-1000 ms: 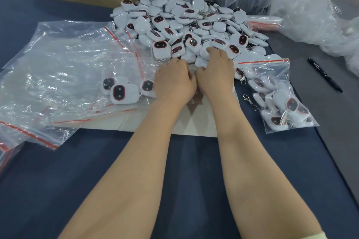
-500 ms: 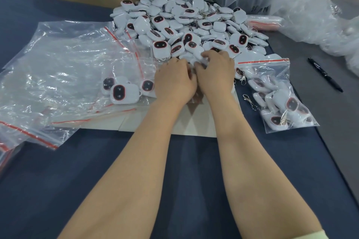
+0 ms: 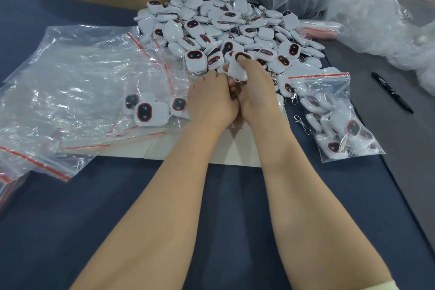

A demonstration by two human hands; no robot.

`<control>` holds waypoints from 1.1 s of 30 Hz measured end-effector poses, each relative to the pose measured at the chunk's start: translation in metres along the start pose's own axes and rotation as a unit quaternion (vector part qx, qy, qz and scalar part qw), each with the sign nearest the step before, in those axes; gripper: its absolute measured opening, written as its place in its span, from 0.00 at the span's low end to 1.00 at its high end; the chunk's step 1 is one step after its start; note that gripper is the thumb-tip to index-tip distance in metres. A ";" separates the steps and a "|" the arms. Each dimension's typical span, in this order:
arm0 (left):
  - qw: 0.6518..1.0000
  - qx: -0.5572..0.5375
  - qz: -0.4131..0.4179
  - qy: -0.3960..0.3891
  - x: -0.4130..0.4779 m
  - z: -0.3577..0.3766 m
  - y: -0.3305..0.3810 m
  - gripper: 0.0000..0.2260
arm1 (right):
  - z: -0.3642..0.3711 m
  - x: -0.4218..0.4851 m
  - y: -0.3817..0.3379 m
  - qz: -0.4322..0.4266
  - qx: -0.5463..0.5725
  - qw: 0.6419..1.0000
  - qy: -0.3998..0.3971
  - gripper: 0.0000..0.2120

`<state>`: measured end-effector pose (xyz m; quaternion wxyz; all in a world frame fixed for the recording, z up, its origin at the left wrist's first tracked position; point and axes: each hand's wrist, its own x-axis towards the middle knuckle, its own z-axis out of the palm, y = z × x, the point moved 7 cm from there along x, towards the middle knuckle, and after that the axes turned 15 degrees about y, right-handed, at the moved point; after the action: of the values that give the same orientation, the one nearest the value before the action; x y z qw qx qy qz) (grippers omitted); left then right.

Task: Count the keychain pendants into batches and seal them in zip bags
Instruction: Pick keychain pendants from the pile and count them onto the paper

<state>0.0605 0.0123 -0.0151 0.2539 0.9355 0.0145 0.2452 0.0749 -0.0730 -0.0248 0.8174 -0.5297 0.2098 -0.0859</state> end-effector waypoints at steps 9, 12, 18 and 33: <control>1.000 -0.006 -0.005 0.009 0.001 -0.002 0.000 0.13 | 0.002 0.003 0.002 -0.073 -0.015 0.996 -0.057 0.05; 1.000 -0.010 -0.007 0.012 0.001 -0.002 0.000 0.13 | 0.003 0.005 0.003 -0.078 -0.013 0.995 -0.063 0.05; 1.000 -0.014 -0.014 0.010 0.001 -0.001 -0.001 0.12 | 0.002 0.009 0.006 -0.054 0.001 0.997 -0.048 0.08; 1.000 -0.003 -0.017 -0.004 0.001 0.000 0.000 0.14 | 0.001 0.008 0.005 -0.058 -0.001 0.997 -0.058 0.09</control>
<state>0.0612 0.0124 -0.0148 0.2606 0.9355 0.0286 0.2371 0.0820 -0.0728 -0.0307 0.8211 -0.5461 0.1313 -0.1020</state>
